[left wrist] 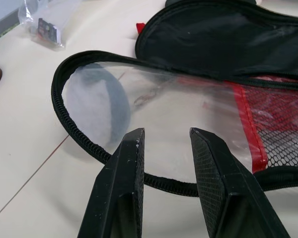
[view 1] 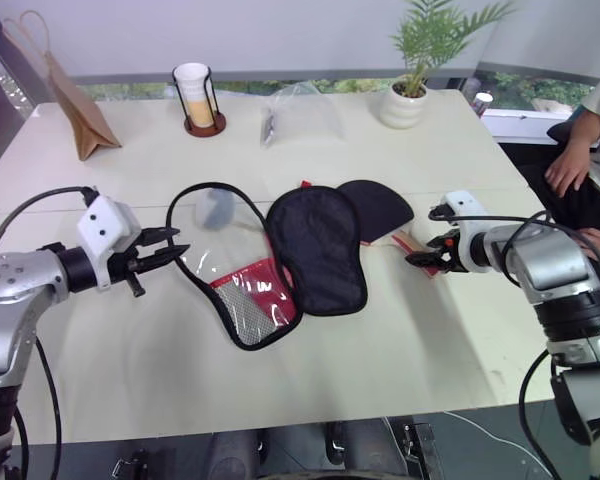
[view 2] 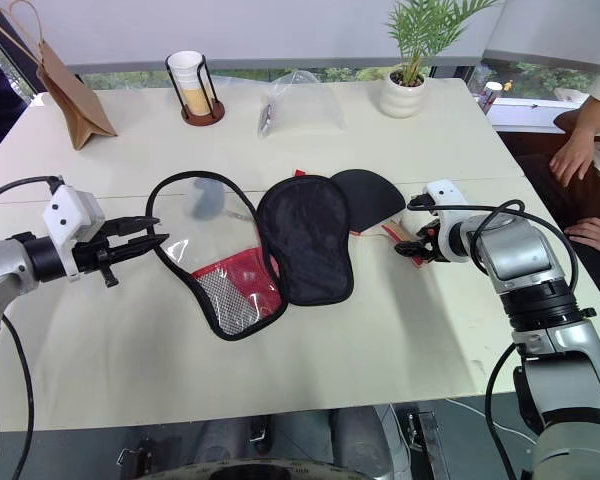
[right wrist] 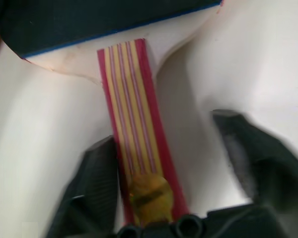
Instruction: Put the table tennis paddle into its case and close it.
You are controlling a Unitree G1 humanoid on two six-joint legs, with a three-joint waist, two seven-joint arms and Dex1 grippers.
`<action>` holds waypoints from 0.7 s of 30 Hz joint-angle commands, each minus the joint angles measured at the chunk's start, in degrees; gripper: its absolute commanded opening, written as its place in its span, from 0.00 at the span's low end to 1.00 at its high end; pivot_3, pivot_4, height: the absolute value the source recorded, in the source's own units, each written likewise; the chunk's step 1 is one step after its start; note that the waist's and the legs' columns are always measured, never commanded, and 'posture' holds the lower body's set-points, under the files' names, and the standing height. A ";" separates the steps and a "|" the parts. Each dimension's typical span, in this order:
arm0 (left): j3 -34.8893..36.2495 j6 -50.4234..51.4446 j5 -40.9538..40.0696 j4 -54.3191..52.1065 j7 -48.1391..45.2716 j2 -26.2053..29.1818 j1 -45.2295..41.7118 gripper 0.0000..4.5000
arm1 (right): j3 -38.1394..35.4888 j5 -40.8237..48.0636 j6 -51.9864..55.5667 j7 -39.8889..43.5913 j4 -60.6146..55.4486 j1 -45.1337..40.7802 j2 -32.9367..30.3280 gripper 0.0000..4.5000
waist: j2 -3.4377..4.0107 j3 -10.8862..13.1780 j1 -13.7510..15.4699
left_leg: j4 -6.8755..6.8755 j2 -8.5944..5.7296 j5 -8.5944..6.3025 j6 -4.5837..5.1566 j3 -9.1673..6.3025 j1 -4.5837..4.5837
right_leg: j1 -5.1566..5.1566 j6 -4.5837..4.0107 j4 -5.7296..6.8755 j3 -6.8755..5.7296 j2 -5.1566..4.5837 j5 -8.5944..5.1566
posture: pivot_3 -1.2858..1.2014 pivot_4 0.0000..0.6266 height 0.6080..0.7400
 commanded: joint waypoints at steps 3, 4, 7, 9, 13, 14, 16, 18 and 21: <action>0.89 -1.14 0.25 -0.31 0.31 0.07 -0.44 0.32 | -4.41 0.39 4.57 -2.99 -0.74 0.92 -0.08 0.21 | 0.00 0.00 0.27 | 0.00 -0.01 0.00 0.00 -0.01 -0.01 | 0.02 0.00 -0.01 0.00 -0.01 0.00 | 0.52 0.24 1.00; 0.65 -1.24 0.34 -0.13 0.27 -0.02 -0.62 0.32 | -5.37 0.74 6.04 -3.40 -1.13 0.89 -0.08 0.21 | 0.00 0.00 0.31 | 0.01 -0.01 0.00 0.00 -0.01 -0.01 | 0.02 0.00 -0.01 0.00 -0.01 0.00 | 0.52 0.24 1.00; 0.02 -1.48 0.64 0.34 0.14 -0.31 -1.19 0.32 | -7.80 0.70 9.33 -5.97 -1.89 0.43 -0.38 0.21 | 0.00 0.00 0.47 | 0.00 -0.03 0.00 0.00 -0.01 -0.03 | 0.01 0.00 -0.01 0.00 -0.03 0.00 | 0.52 0.24 1.00; -0.68 -1.78 0.79 0.92 -0.10 -0.62 -1.92 0.32 | -10.33 0.54 11.47 -8.39 -2.28 -0.27 -0.28 0.21 | 0.02 0.01 0.55 | 0.00 -0.04 0.00 0.00 -0.01 -0.04 | 0.01 0.00 -0.01 0.00 -0.03 0.00 | 0.52 0.24 1.00; -2.54 -2.50 1.22 2.25 -0.52 -1.32 -3.66 0.32 | -15.10 1.34 16.31 -11.90 -6.28 -1.61 -0.42 0.21 | 0.03 0.02 0.47 | 0.00 -0.06 0.00 0.00 0.00 -0.06 | 0.00 0.00 -0.02 0.00 -0.04 0.00 | 0.52 0.24 1.00; -3.01 -2.72 1.40 2.66 -0.64 -1.45 -4.13 0.32 | -15.35 1.81 17.44 -12.11 -8.60 -1.77 -0.70 0.21 | 0.03 0.02 0.33 | -0.01 -0.06 0.00 0.00 0.00 -0.07 | -0.02 0.01 -0.01 0.00 -0.04 0.00 | 0.52 0.24 1.00; -3.82 -3.15 1.68 3.52 -1.00 -1.69 -5.08 0.32 | -16.37 3.09 21.10 -12.58 -12.92 -2.77 -0.36 0.21 | 0.05 0.03 0.01 | -0.04 -0.04 0.00 0.00 0.00 -0.07 | -0.05 0.03 0.00 0.00 -0.02 0.01 | 0.52 0.24 1.00; -4.84 -3.59 1.89 4.37 -1.38 -1.98 -6.32 0.32 | -16.95 4.70 26.55 -12.89 -17.58 -4.76 0.44 0.21 | 0.14 0.08 -0.34 | -0.06 -0.01 0.00 0.00 0.01 -0.06 | -0.12 0.08 0.05 0.01 0.02 0.04 | 0.52 0.24 1.00; -6.15 -4.31 2.45 5.96 -1.97 -2.51 -8.33 0.32 | -18.21 7.05 32.47 -15.17 -22.40 -7.47 3.76 0.21 | 0.15 0.09 -0.35 | -0.08 0.08 0.00 0.01 -0.03 -0.06 | -0.17 0.18 0.11 0.04 0.16 0.10 | 0.52 0.24 1.00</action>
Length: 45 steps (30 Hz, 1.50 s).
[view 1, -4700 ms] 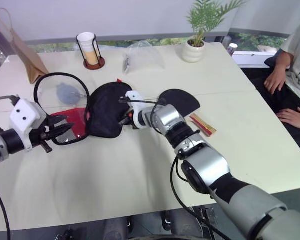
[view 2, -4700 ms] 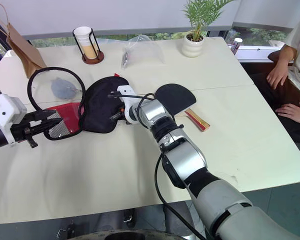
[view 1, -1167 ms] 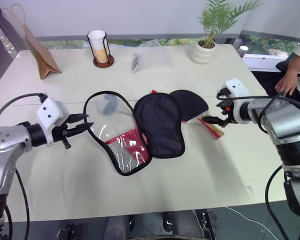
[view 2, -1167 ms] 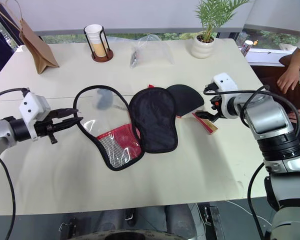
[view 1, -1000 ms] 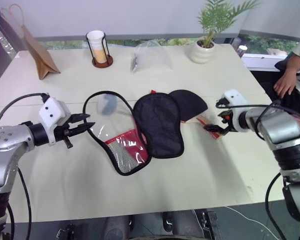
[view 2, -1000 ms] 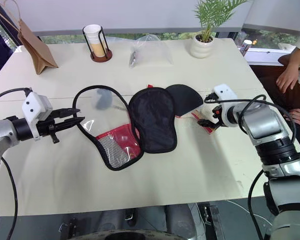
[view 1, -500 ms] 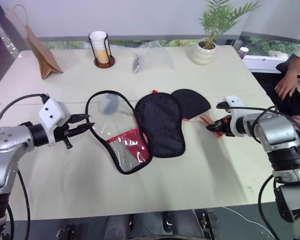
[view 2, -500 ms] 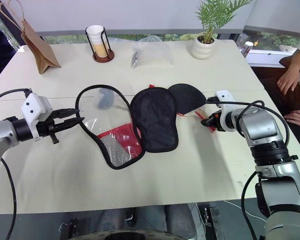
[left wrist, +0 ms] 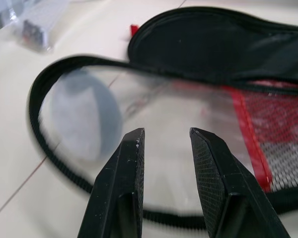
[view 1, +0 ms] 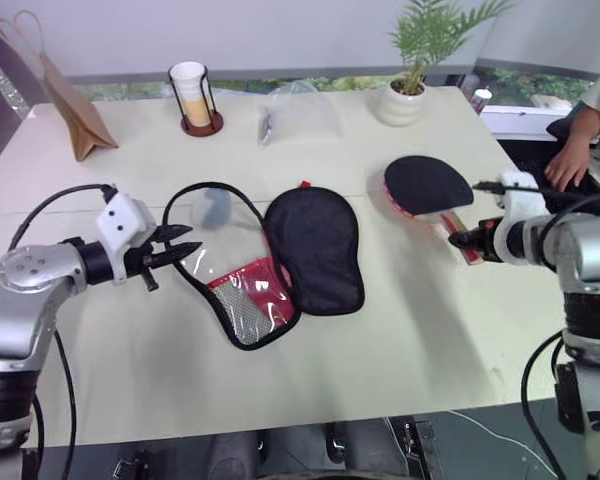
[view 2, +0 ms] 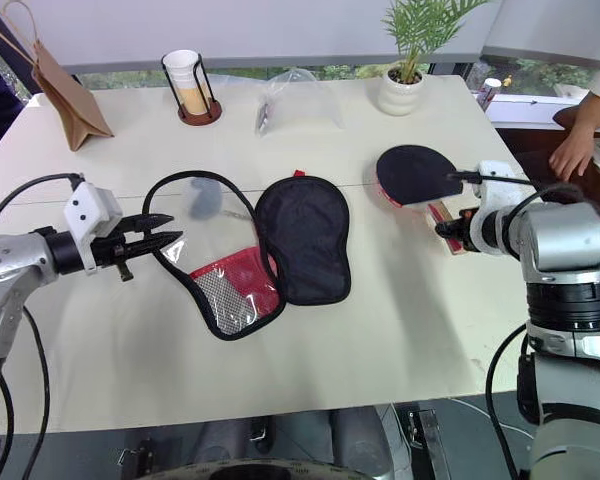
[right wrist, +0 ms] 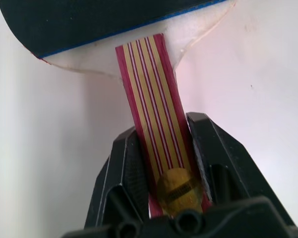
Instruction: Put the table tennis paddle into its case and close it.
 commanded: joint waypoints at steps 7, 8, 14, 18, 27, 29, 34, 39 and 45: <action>-2.29 -3.03 1.56 3.68 -1.60 -1.01 -4.57 0.32 | -4.80 21.00 4.50 -15.83 -11.92 -1.99 10.69 0.21 | 0.00 0.00 0.66 | -0.01 0.02 0.00 0.00 -0.05 -0.09 | 0.03 -0.02 -0.04 -0.01 0.06 -0.01 | 0.52 0.24 1.00; -2.37 -3.31 1.68 4.05 -1.69 -1.05 -4.88 0.32 | -4.20 24.72 4.50 -19.04 -12.36 -1.48 11.33 0.21 | 0.00 0.00 0.68 | -0.01 0.00 0.00 0.00 -0.04 -0.11 | 0.03 -0.01 -0.05 -0.01 0.03 0.00 | 0.52 0.24 1.00; -2.86 -3.52 1.92 4.75 -1.70 -1.17 -6.19 0.32 | -1.67 46.43 4.50 -39.63 -8.19 -1.17 12.24 0.21 | -0.01 0.00 0.51 | 0.04 -0.02 0.00 0.01 -0.04 -0.15 | 0.03 -0.01 -0.05 -0.01 0.01 0.00 | 0.52 0.24 1.00; -2.80 -3.24 1.98 4.42 -1.64 -1.13 -6.30 0.32 | 1.70 60.53 4.50 -50.48 -6.10 -1.75 10.34 0.21 | -0.01 -0.01 0.35 | 0.03 0.00 0.01 0.01 -0.07 -0.14 | 0.03 0.00 -0.04 -0.01 0.03 0.00 | 0.52 0.24 1.00; -3.61 -2.33 2.10 3.48 -1.31 -2.00 -6.20 0.32 | 15.33 93.54 -6.65 -78.14 3.20 -5.69 3.38 0.21 | -0.01 0.00 0.31 | 0.05 0.01 0.01 0.02 -0.06 -0.14 | 0.03 0.01 -0.03 0.00 0.04 0.01 | 0.52 0.24 1.00; -3.73 -2.23 2.05 3.25 -1.46 -2.14 -5.94 0.32 | 18.71 98.01 -10.50 -82.27 3.61 -6.54 2.25 0.21 | -0.02 0.00 0.30 | 0.05 0.01 0.01 0.02 -0.07 -0.15 | 0.03 0.01 -0.05 0.00 0.04 0.01 | 0.52 0.24 1.00; -3.96 -1.85 1.88 3.20 -2.20 -2.20 -5.84 0.32 | 20.33 98.53 -15.57 -88.54 4.67 -7.10 4.70 0.21 | -0.03 -0.01 0.31 | 0.04 0.02 0.01 0.02 -0.07 -0.15 | 0.03 0.02 -0.06 0.00 0.04 0.01 | 0.52 0.24 1.00; -4.21 -1.96 2.04 4.09 -2.98 -2.06 -6.59 0.32 | 19.89 98.53 -16.97 -94.49 6.30 -8.01 9.98 0.21 | -0.03 -0.01 0.30 | 0.06 0.04 0.01 0.03 -0.07 -0.16 | 0.02 0.03 -0.03 0.00 0.06 0.02 | 0.52 0.24 1.00; -4.12 -1.99 2.07 4.29 -3.43 -1.87 -6.83 0.32 | 19.95 98.53 -15.61 -95.71 6.92 -8.53 12.84 0.21 | -0.02 -0.01 0.39 | 0.06 0.04 0.01 0.03 -0.08 -0.20 | 0.01 0.03 -0.05 0.00 0.05 0.02 | 0.52 0.24 1.00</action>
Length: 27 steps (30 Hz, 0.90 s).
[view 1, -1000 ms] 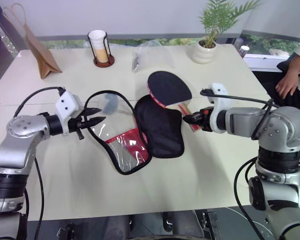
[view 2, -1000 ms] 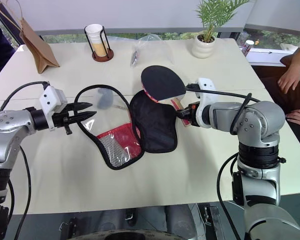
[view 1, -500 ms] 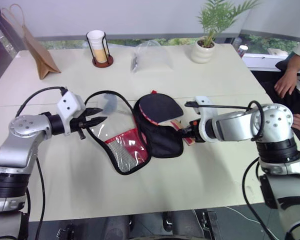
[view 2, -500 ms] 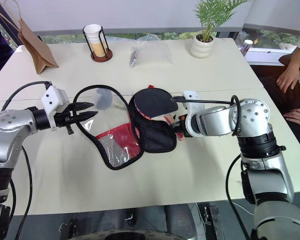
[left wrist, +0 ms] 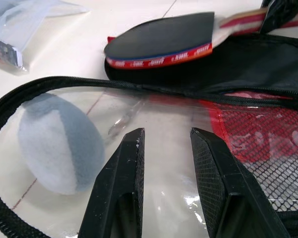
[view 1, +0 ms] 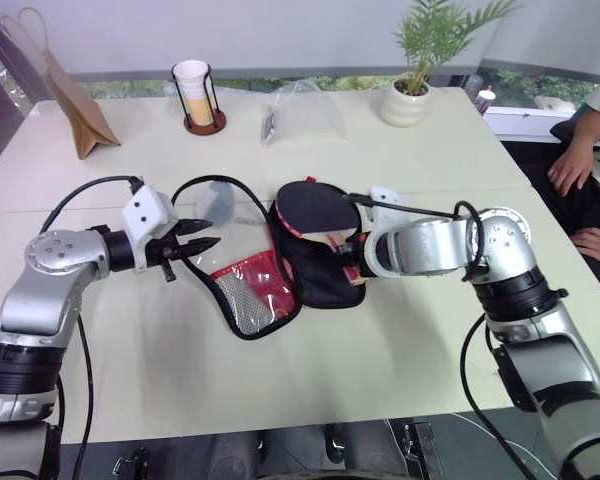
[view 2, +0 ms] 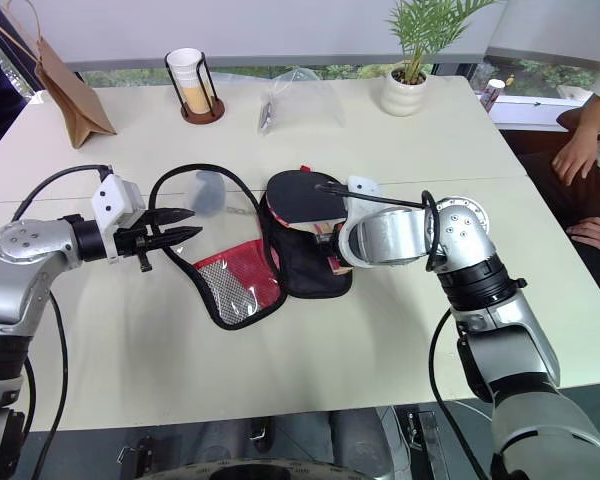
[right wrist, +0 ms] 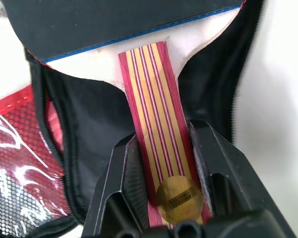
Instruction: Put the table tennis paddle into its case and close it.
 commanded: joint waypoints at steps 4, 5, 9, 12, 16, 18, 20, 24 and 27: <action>1.31 -0.03 -0.28 -1.29 -0.40 1.07 -0.35 0.32 | -1.01 1.35 0.68 -0.48 -0.74 -2.50 0.84 0.21 | 0.00 0.00 -0.01 | 0.01 0.00 0.00 0.00 -0.01 0.00 | 0.00 0.00 0.00 0.00 0.00 0.00 | 0.52 0.24 1.00; 1.26 -0.02 -0.23 -1.23 -0.37 1.04 -0.42 0.32 | -0.99 1.35 0.85 -0.39 -0.52 -2.60 0.83 0.21 | 0.00 0.00 -0.03 | 0.00 0.00 0.00 0.00 -0.01 0.00 | 0.00 0.00 0.00 0.00 0.00 0.00 | 0.52 0.24 1.00; 1.52 0.19 -0.34 -1.64 -0.34 1.26 -0.04 0.32 | -0.92 1.35 0.87 -0.93 -0.45 -2.48 0.91 0.51 | 0.00 0.00 -0.04 | 0.00 0.00 0.00 0.00 -0.02 0.00 | -0.01 -0.01 0.00 0.00 0.00 0.00 | 0.52 0.24 1.00; 1.53 0.25 -0.37 -1.77 -0.36 1.37 0.10 0.32 | -1.15 1.35 0.49 -1.18 -0.61 -2.55 1.26 0.83 | 0.00 0.00 -0.09 | 0.00 0.00 0.00 0.00 -0.02 0.00 | 0.00 0.00 0.00 0.00 0.00 0.00 | 0.52 0.24 1.00; 1.49 0.28 -0.53 -1.71 -0.39 1.42 0.06 0.32 | -1.57 1.35 2.78 6.49 -0.79 -6.33 -0.27 0.99 | 0.00 0.00 -0.12 | 0.00 0.00 0.00 0.00 -0.01 0.00 | -0.02 0.00 0.00 0.00 0.00 0.00 | 0.52 0.24 1.00; 1.47 0.37 -0.77 -1.70 -0.69 1.48 0.06 0.32 | -1.63 1.35 4.16 11.93 -1.55 -9.60 -2.57 0.99 | 0.01 0.00 -0.09 | 0.00 0.00 0.00 0.00 0.00 -0.01 | -0.05 -0.01 0.01 0.01 0.00 0.00 | 0.52 0.24 1.00; 1.26 0.75 -1.20 -1.87 -1.49 1.62 0.01 0.32 | -2.92 -1.30 5.48 19.43 -3.71 -12.32 -5.34 0.99 | 0.01 0.00 -0.02 | -0.01 0.01 0.00 0.00 -0.02 -0.01 | -0.05 -0.01 0.01 0.00 0.01 0.00 | 0.52 0.24 1.00; 3.08 4.64 -4.93 -2.90 -4.10 3.32 -0.89 0.32 | -6.30 -20.39 3.74 42.37 -9.29 -11.78 -13.14 0.99 | -0.04 -0.02 0.43 | 0.01 0.00 0.00 0.00 -0.09 -0.23 | -0.16 -0.02 -0.04 -0.05 0.00 -0.01 | 0.52 0.24 1.00; 5.59 6.39 -7.19 -2.19 -6.63 6.29 -0.84 0.32 | -5.10 -36.21 -5.41 64.64 -14.44 -6.71 -20.43 0.99 | -0.05 -0.03 0.29 | 0.14 -0.01 -0.01 0.02 -0.09 -0.54 | -0.39 -0.02 -0.09 -0.05 -0.01 -0.01 | 0.52 0.24 1.00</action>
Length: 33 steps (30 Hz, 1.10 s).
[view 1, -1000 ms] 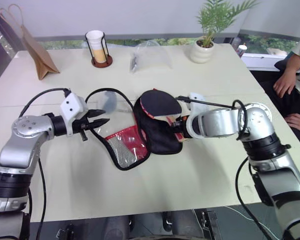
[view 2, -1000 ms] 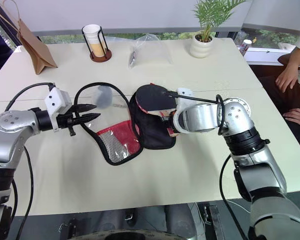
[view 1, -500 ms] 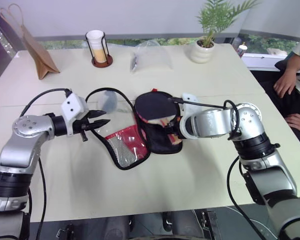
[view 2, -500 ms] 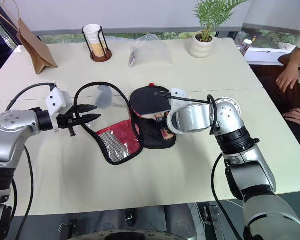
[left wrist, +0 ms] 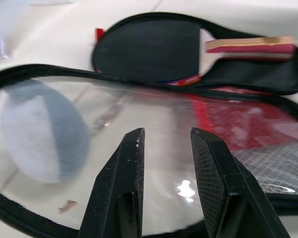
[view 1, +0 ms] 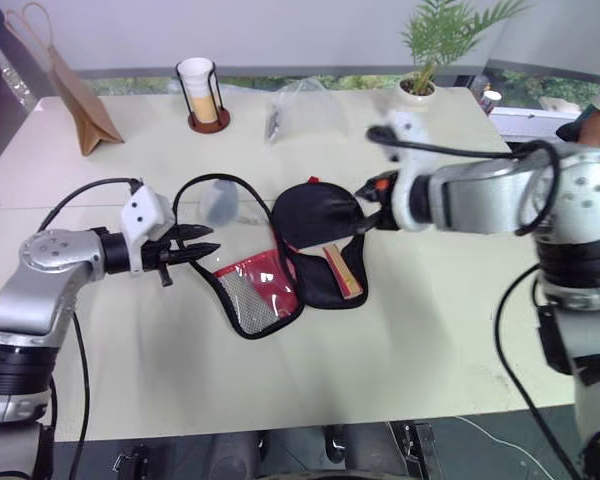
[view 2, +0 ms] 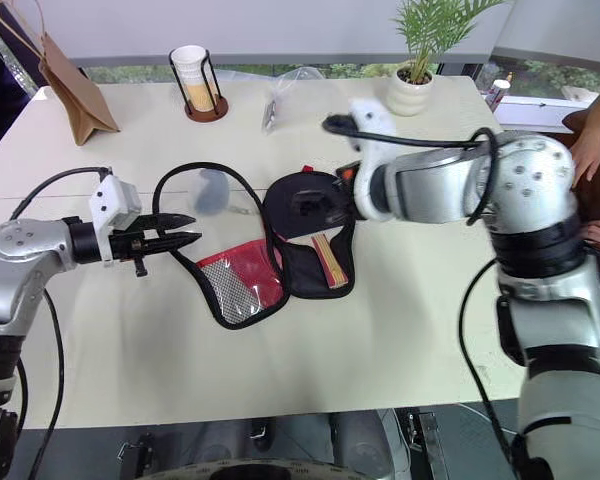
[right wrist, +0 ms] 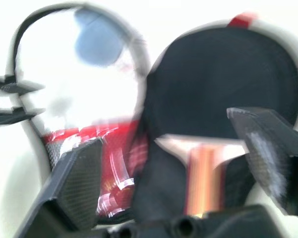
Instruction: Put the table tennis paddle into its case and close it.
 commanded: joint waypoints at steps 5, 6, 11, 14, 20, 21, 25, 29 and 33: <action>7.75 0.97 -4.06 1.09 -8.63 9.23 2.70 0.32 | 1.70 -36.24 -28.93 50.67 -8.67 17.72 -16.35 0.99 | 0.02 0.01 -0.06 | 0.00 0.00 -0.02 0.03 0.00 -0.03 | -0.07 0.03 0.00 -0.02 0.02 -0.01 | 0.52 0.24 1.00; 8.41 0.42 -4.16 1.69 -9.85 10.07 3.85 0.32 | 1.64 -39.24 -31.97 53.67 -8.45 20.02 -16.98 0.99 | 0.05 0.02 -0.16 | 0.00 0.00 -0.02 0.03 0.04 0.00 | -0.06 0.04 0.02 -0.01 0.01 -0.02 | 0.52 0.24 1.00; 9.39 -5.64 -1.43 5.53 -13.17 11.49 8.08 0.32 | -1.57 -45.68 -36.07 58.72 -6.77 25.34 -14.40 0.99 | 0.05 0.03 -0.28 | 0.03 0.02 -0.01 0.02 0.07 0.13 | -0.06 0.00 0.11 -0.01 0.03 0.00 | 0.52 0.24 1.00; 8.50 -9.78 0.75 9.83 -13.68 11.19 8.63 0.32 | -3.33 -46.98 -35.74 59.92 -8.04 26.79 -12.77 0.99 | 0.06 0.03 -0.07 | 0.06 0.03 0.00 -0.01 0.07 0.14 | -0.05 -0.25 0.13 -0.01 0.02 -0.08 | 0.52 0.24 1.00; 2.96 -21.25 7.47 18.05 -10.29 5.10 4.69 0.32 | -5.56 -50.70 -34.48 60.50 -8.95 27.59 -10.45 0.99 | 0.06 0.02 0.48 | 0.11 -0.01 0.00 -0.01 0.11 0.07 | -0.02 -0.25 0.06 -0.02 -0.04 -0.08 | 0.52 0.24 1.00; 1.48 -23.74 9.04 19.64 -9.01 2.96 2.93 0.32 | -5.99 -51.19 -34.20 60.43 -9.06 27.53 -10.26 0.99 | 0.06 0.02 0.72 | 0.17 -0.01 0.00 -0.01 0.10 0.05 | 0.00 -0.25 0.08 -0.02 -0.04 -0.08 | 0.52 0.24 1.00; -2.26 -29.31 12.10 25.57 -6.38 -3.99 -3.04 0.32 | -7.41 -52.30 -32.75 60.39 -9.97 27.22 -9.52 0.99 | 0.05 0.02 1.34 | 0.55 0.01 -0.04 0.06 0.08 -0.07 | 0.03 -0.04 0.17 -0.02 -0.02 0.05 | 0.52 0.24 1.00; -5.92 -31.33 12.31 28.94 -7.01 -10.87 -8.63 0.32 | -9.36 -53.20 -31.51 60.10 -11.23 27.86 -9.35 0.99 | 0.03 0.00 1.53 | 0.65 -0.01 -0.06 0.09 0.07 -0.10 | 0.07 0.02 0.17 -0.02 -0.02 0.09 | 0.52 0.24 1.00; -7.19 -30.81 11.18 29.35 -8.04 -14.69 -12.56 0.32 | -11.20 -53.68 -30.15 59.62 -12.68 28.77 -9.04 0.99 | 0.02 0.00 1.36 | 0.69 -0.01 -0.07 0.11 0.06 -0.11 | 0.09 0.15 0.16 -0.02 -0.01 0.16 | 0.52 0.24 1.00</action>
